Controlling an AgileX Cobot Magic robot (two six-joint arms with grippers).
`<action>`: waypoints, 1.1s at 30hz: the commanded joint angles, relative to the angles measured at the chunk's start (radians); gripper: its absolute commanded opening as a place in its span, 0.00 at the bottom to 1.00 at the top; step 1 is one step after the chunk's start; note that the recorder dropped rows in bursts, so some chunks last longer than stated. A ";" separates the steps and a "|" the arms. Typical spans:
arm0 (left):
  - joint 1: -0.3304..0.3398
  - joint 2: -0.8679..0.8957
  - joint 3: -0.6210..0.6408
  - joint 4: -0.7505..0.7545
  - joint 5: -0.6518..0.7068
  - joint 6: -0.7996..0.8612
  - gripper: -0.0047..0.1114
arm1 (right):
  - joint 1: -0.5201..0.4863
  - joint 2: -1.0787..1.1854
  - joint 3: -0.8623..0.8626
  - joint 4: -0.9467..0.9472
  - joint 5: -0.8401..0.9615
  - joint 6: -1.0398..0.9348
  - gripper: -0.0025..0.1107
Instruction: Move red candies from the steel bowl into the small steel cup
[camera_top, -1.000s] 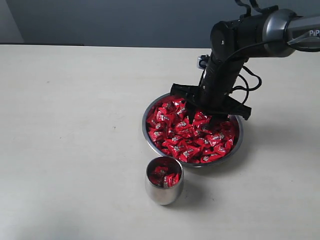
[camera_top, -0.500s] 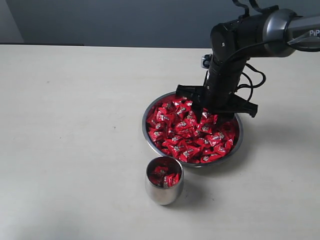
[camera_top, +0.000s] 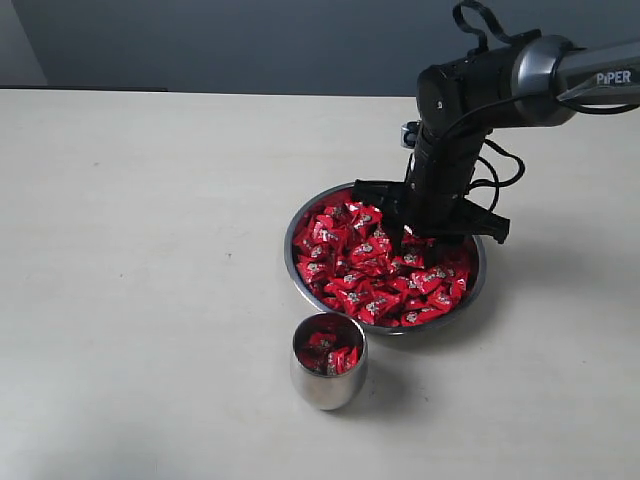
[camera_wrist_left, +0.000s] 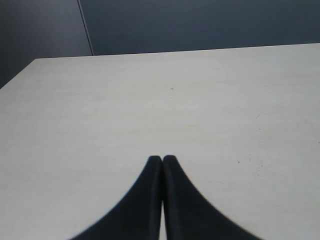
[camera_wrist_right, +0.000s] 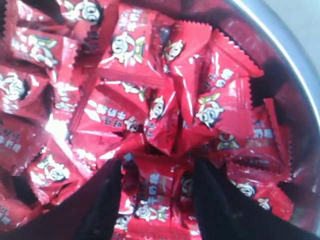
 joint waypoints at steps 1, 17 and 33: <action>-0.007 -0.005 0.005 0.002 -0.008 -0.001 0.04 | -0.007 -0.002 -0.006 -0.016 -0.011 -0.003 0.33; -0.007 -0.005 0.005 0.002 -0.008 -0.001 0.04 | -0.007 -0.044 -0.006 -0.018 0.021 -0.081 0.02; -0.007 -0.005 0.005 0.002 -0.008 -0.001 0.04 | 0.081 -0.350 0.026 -0.181 0.074 -0.215 0.02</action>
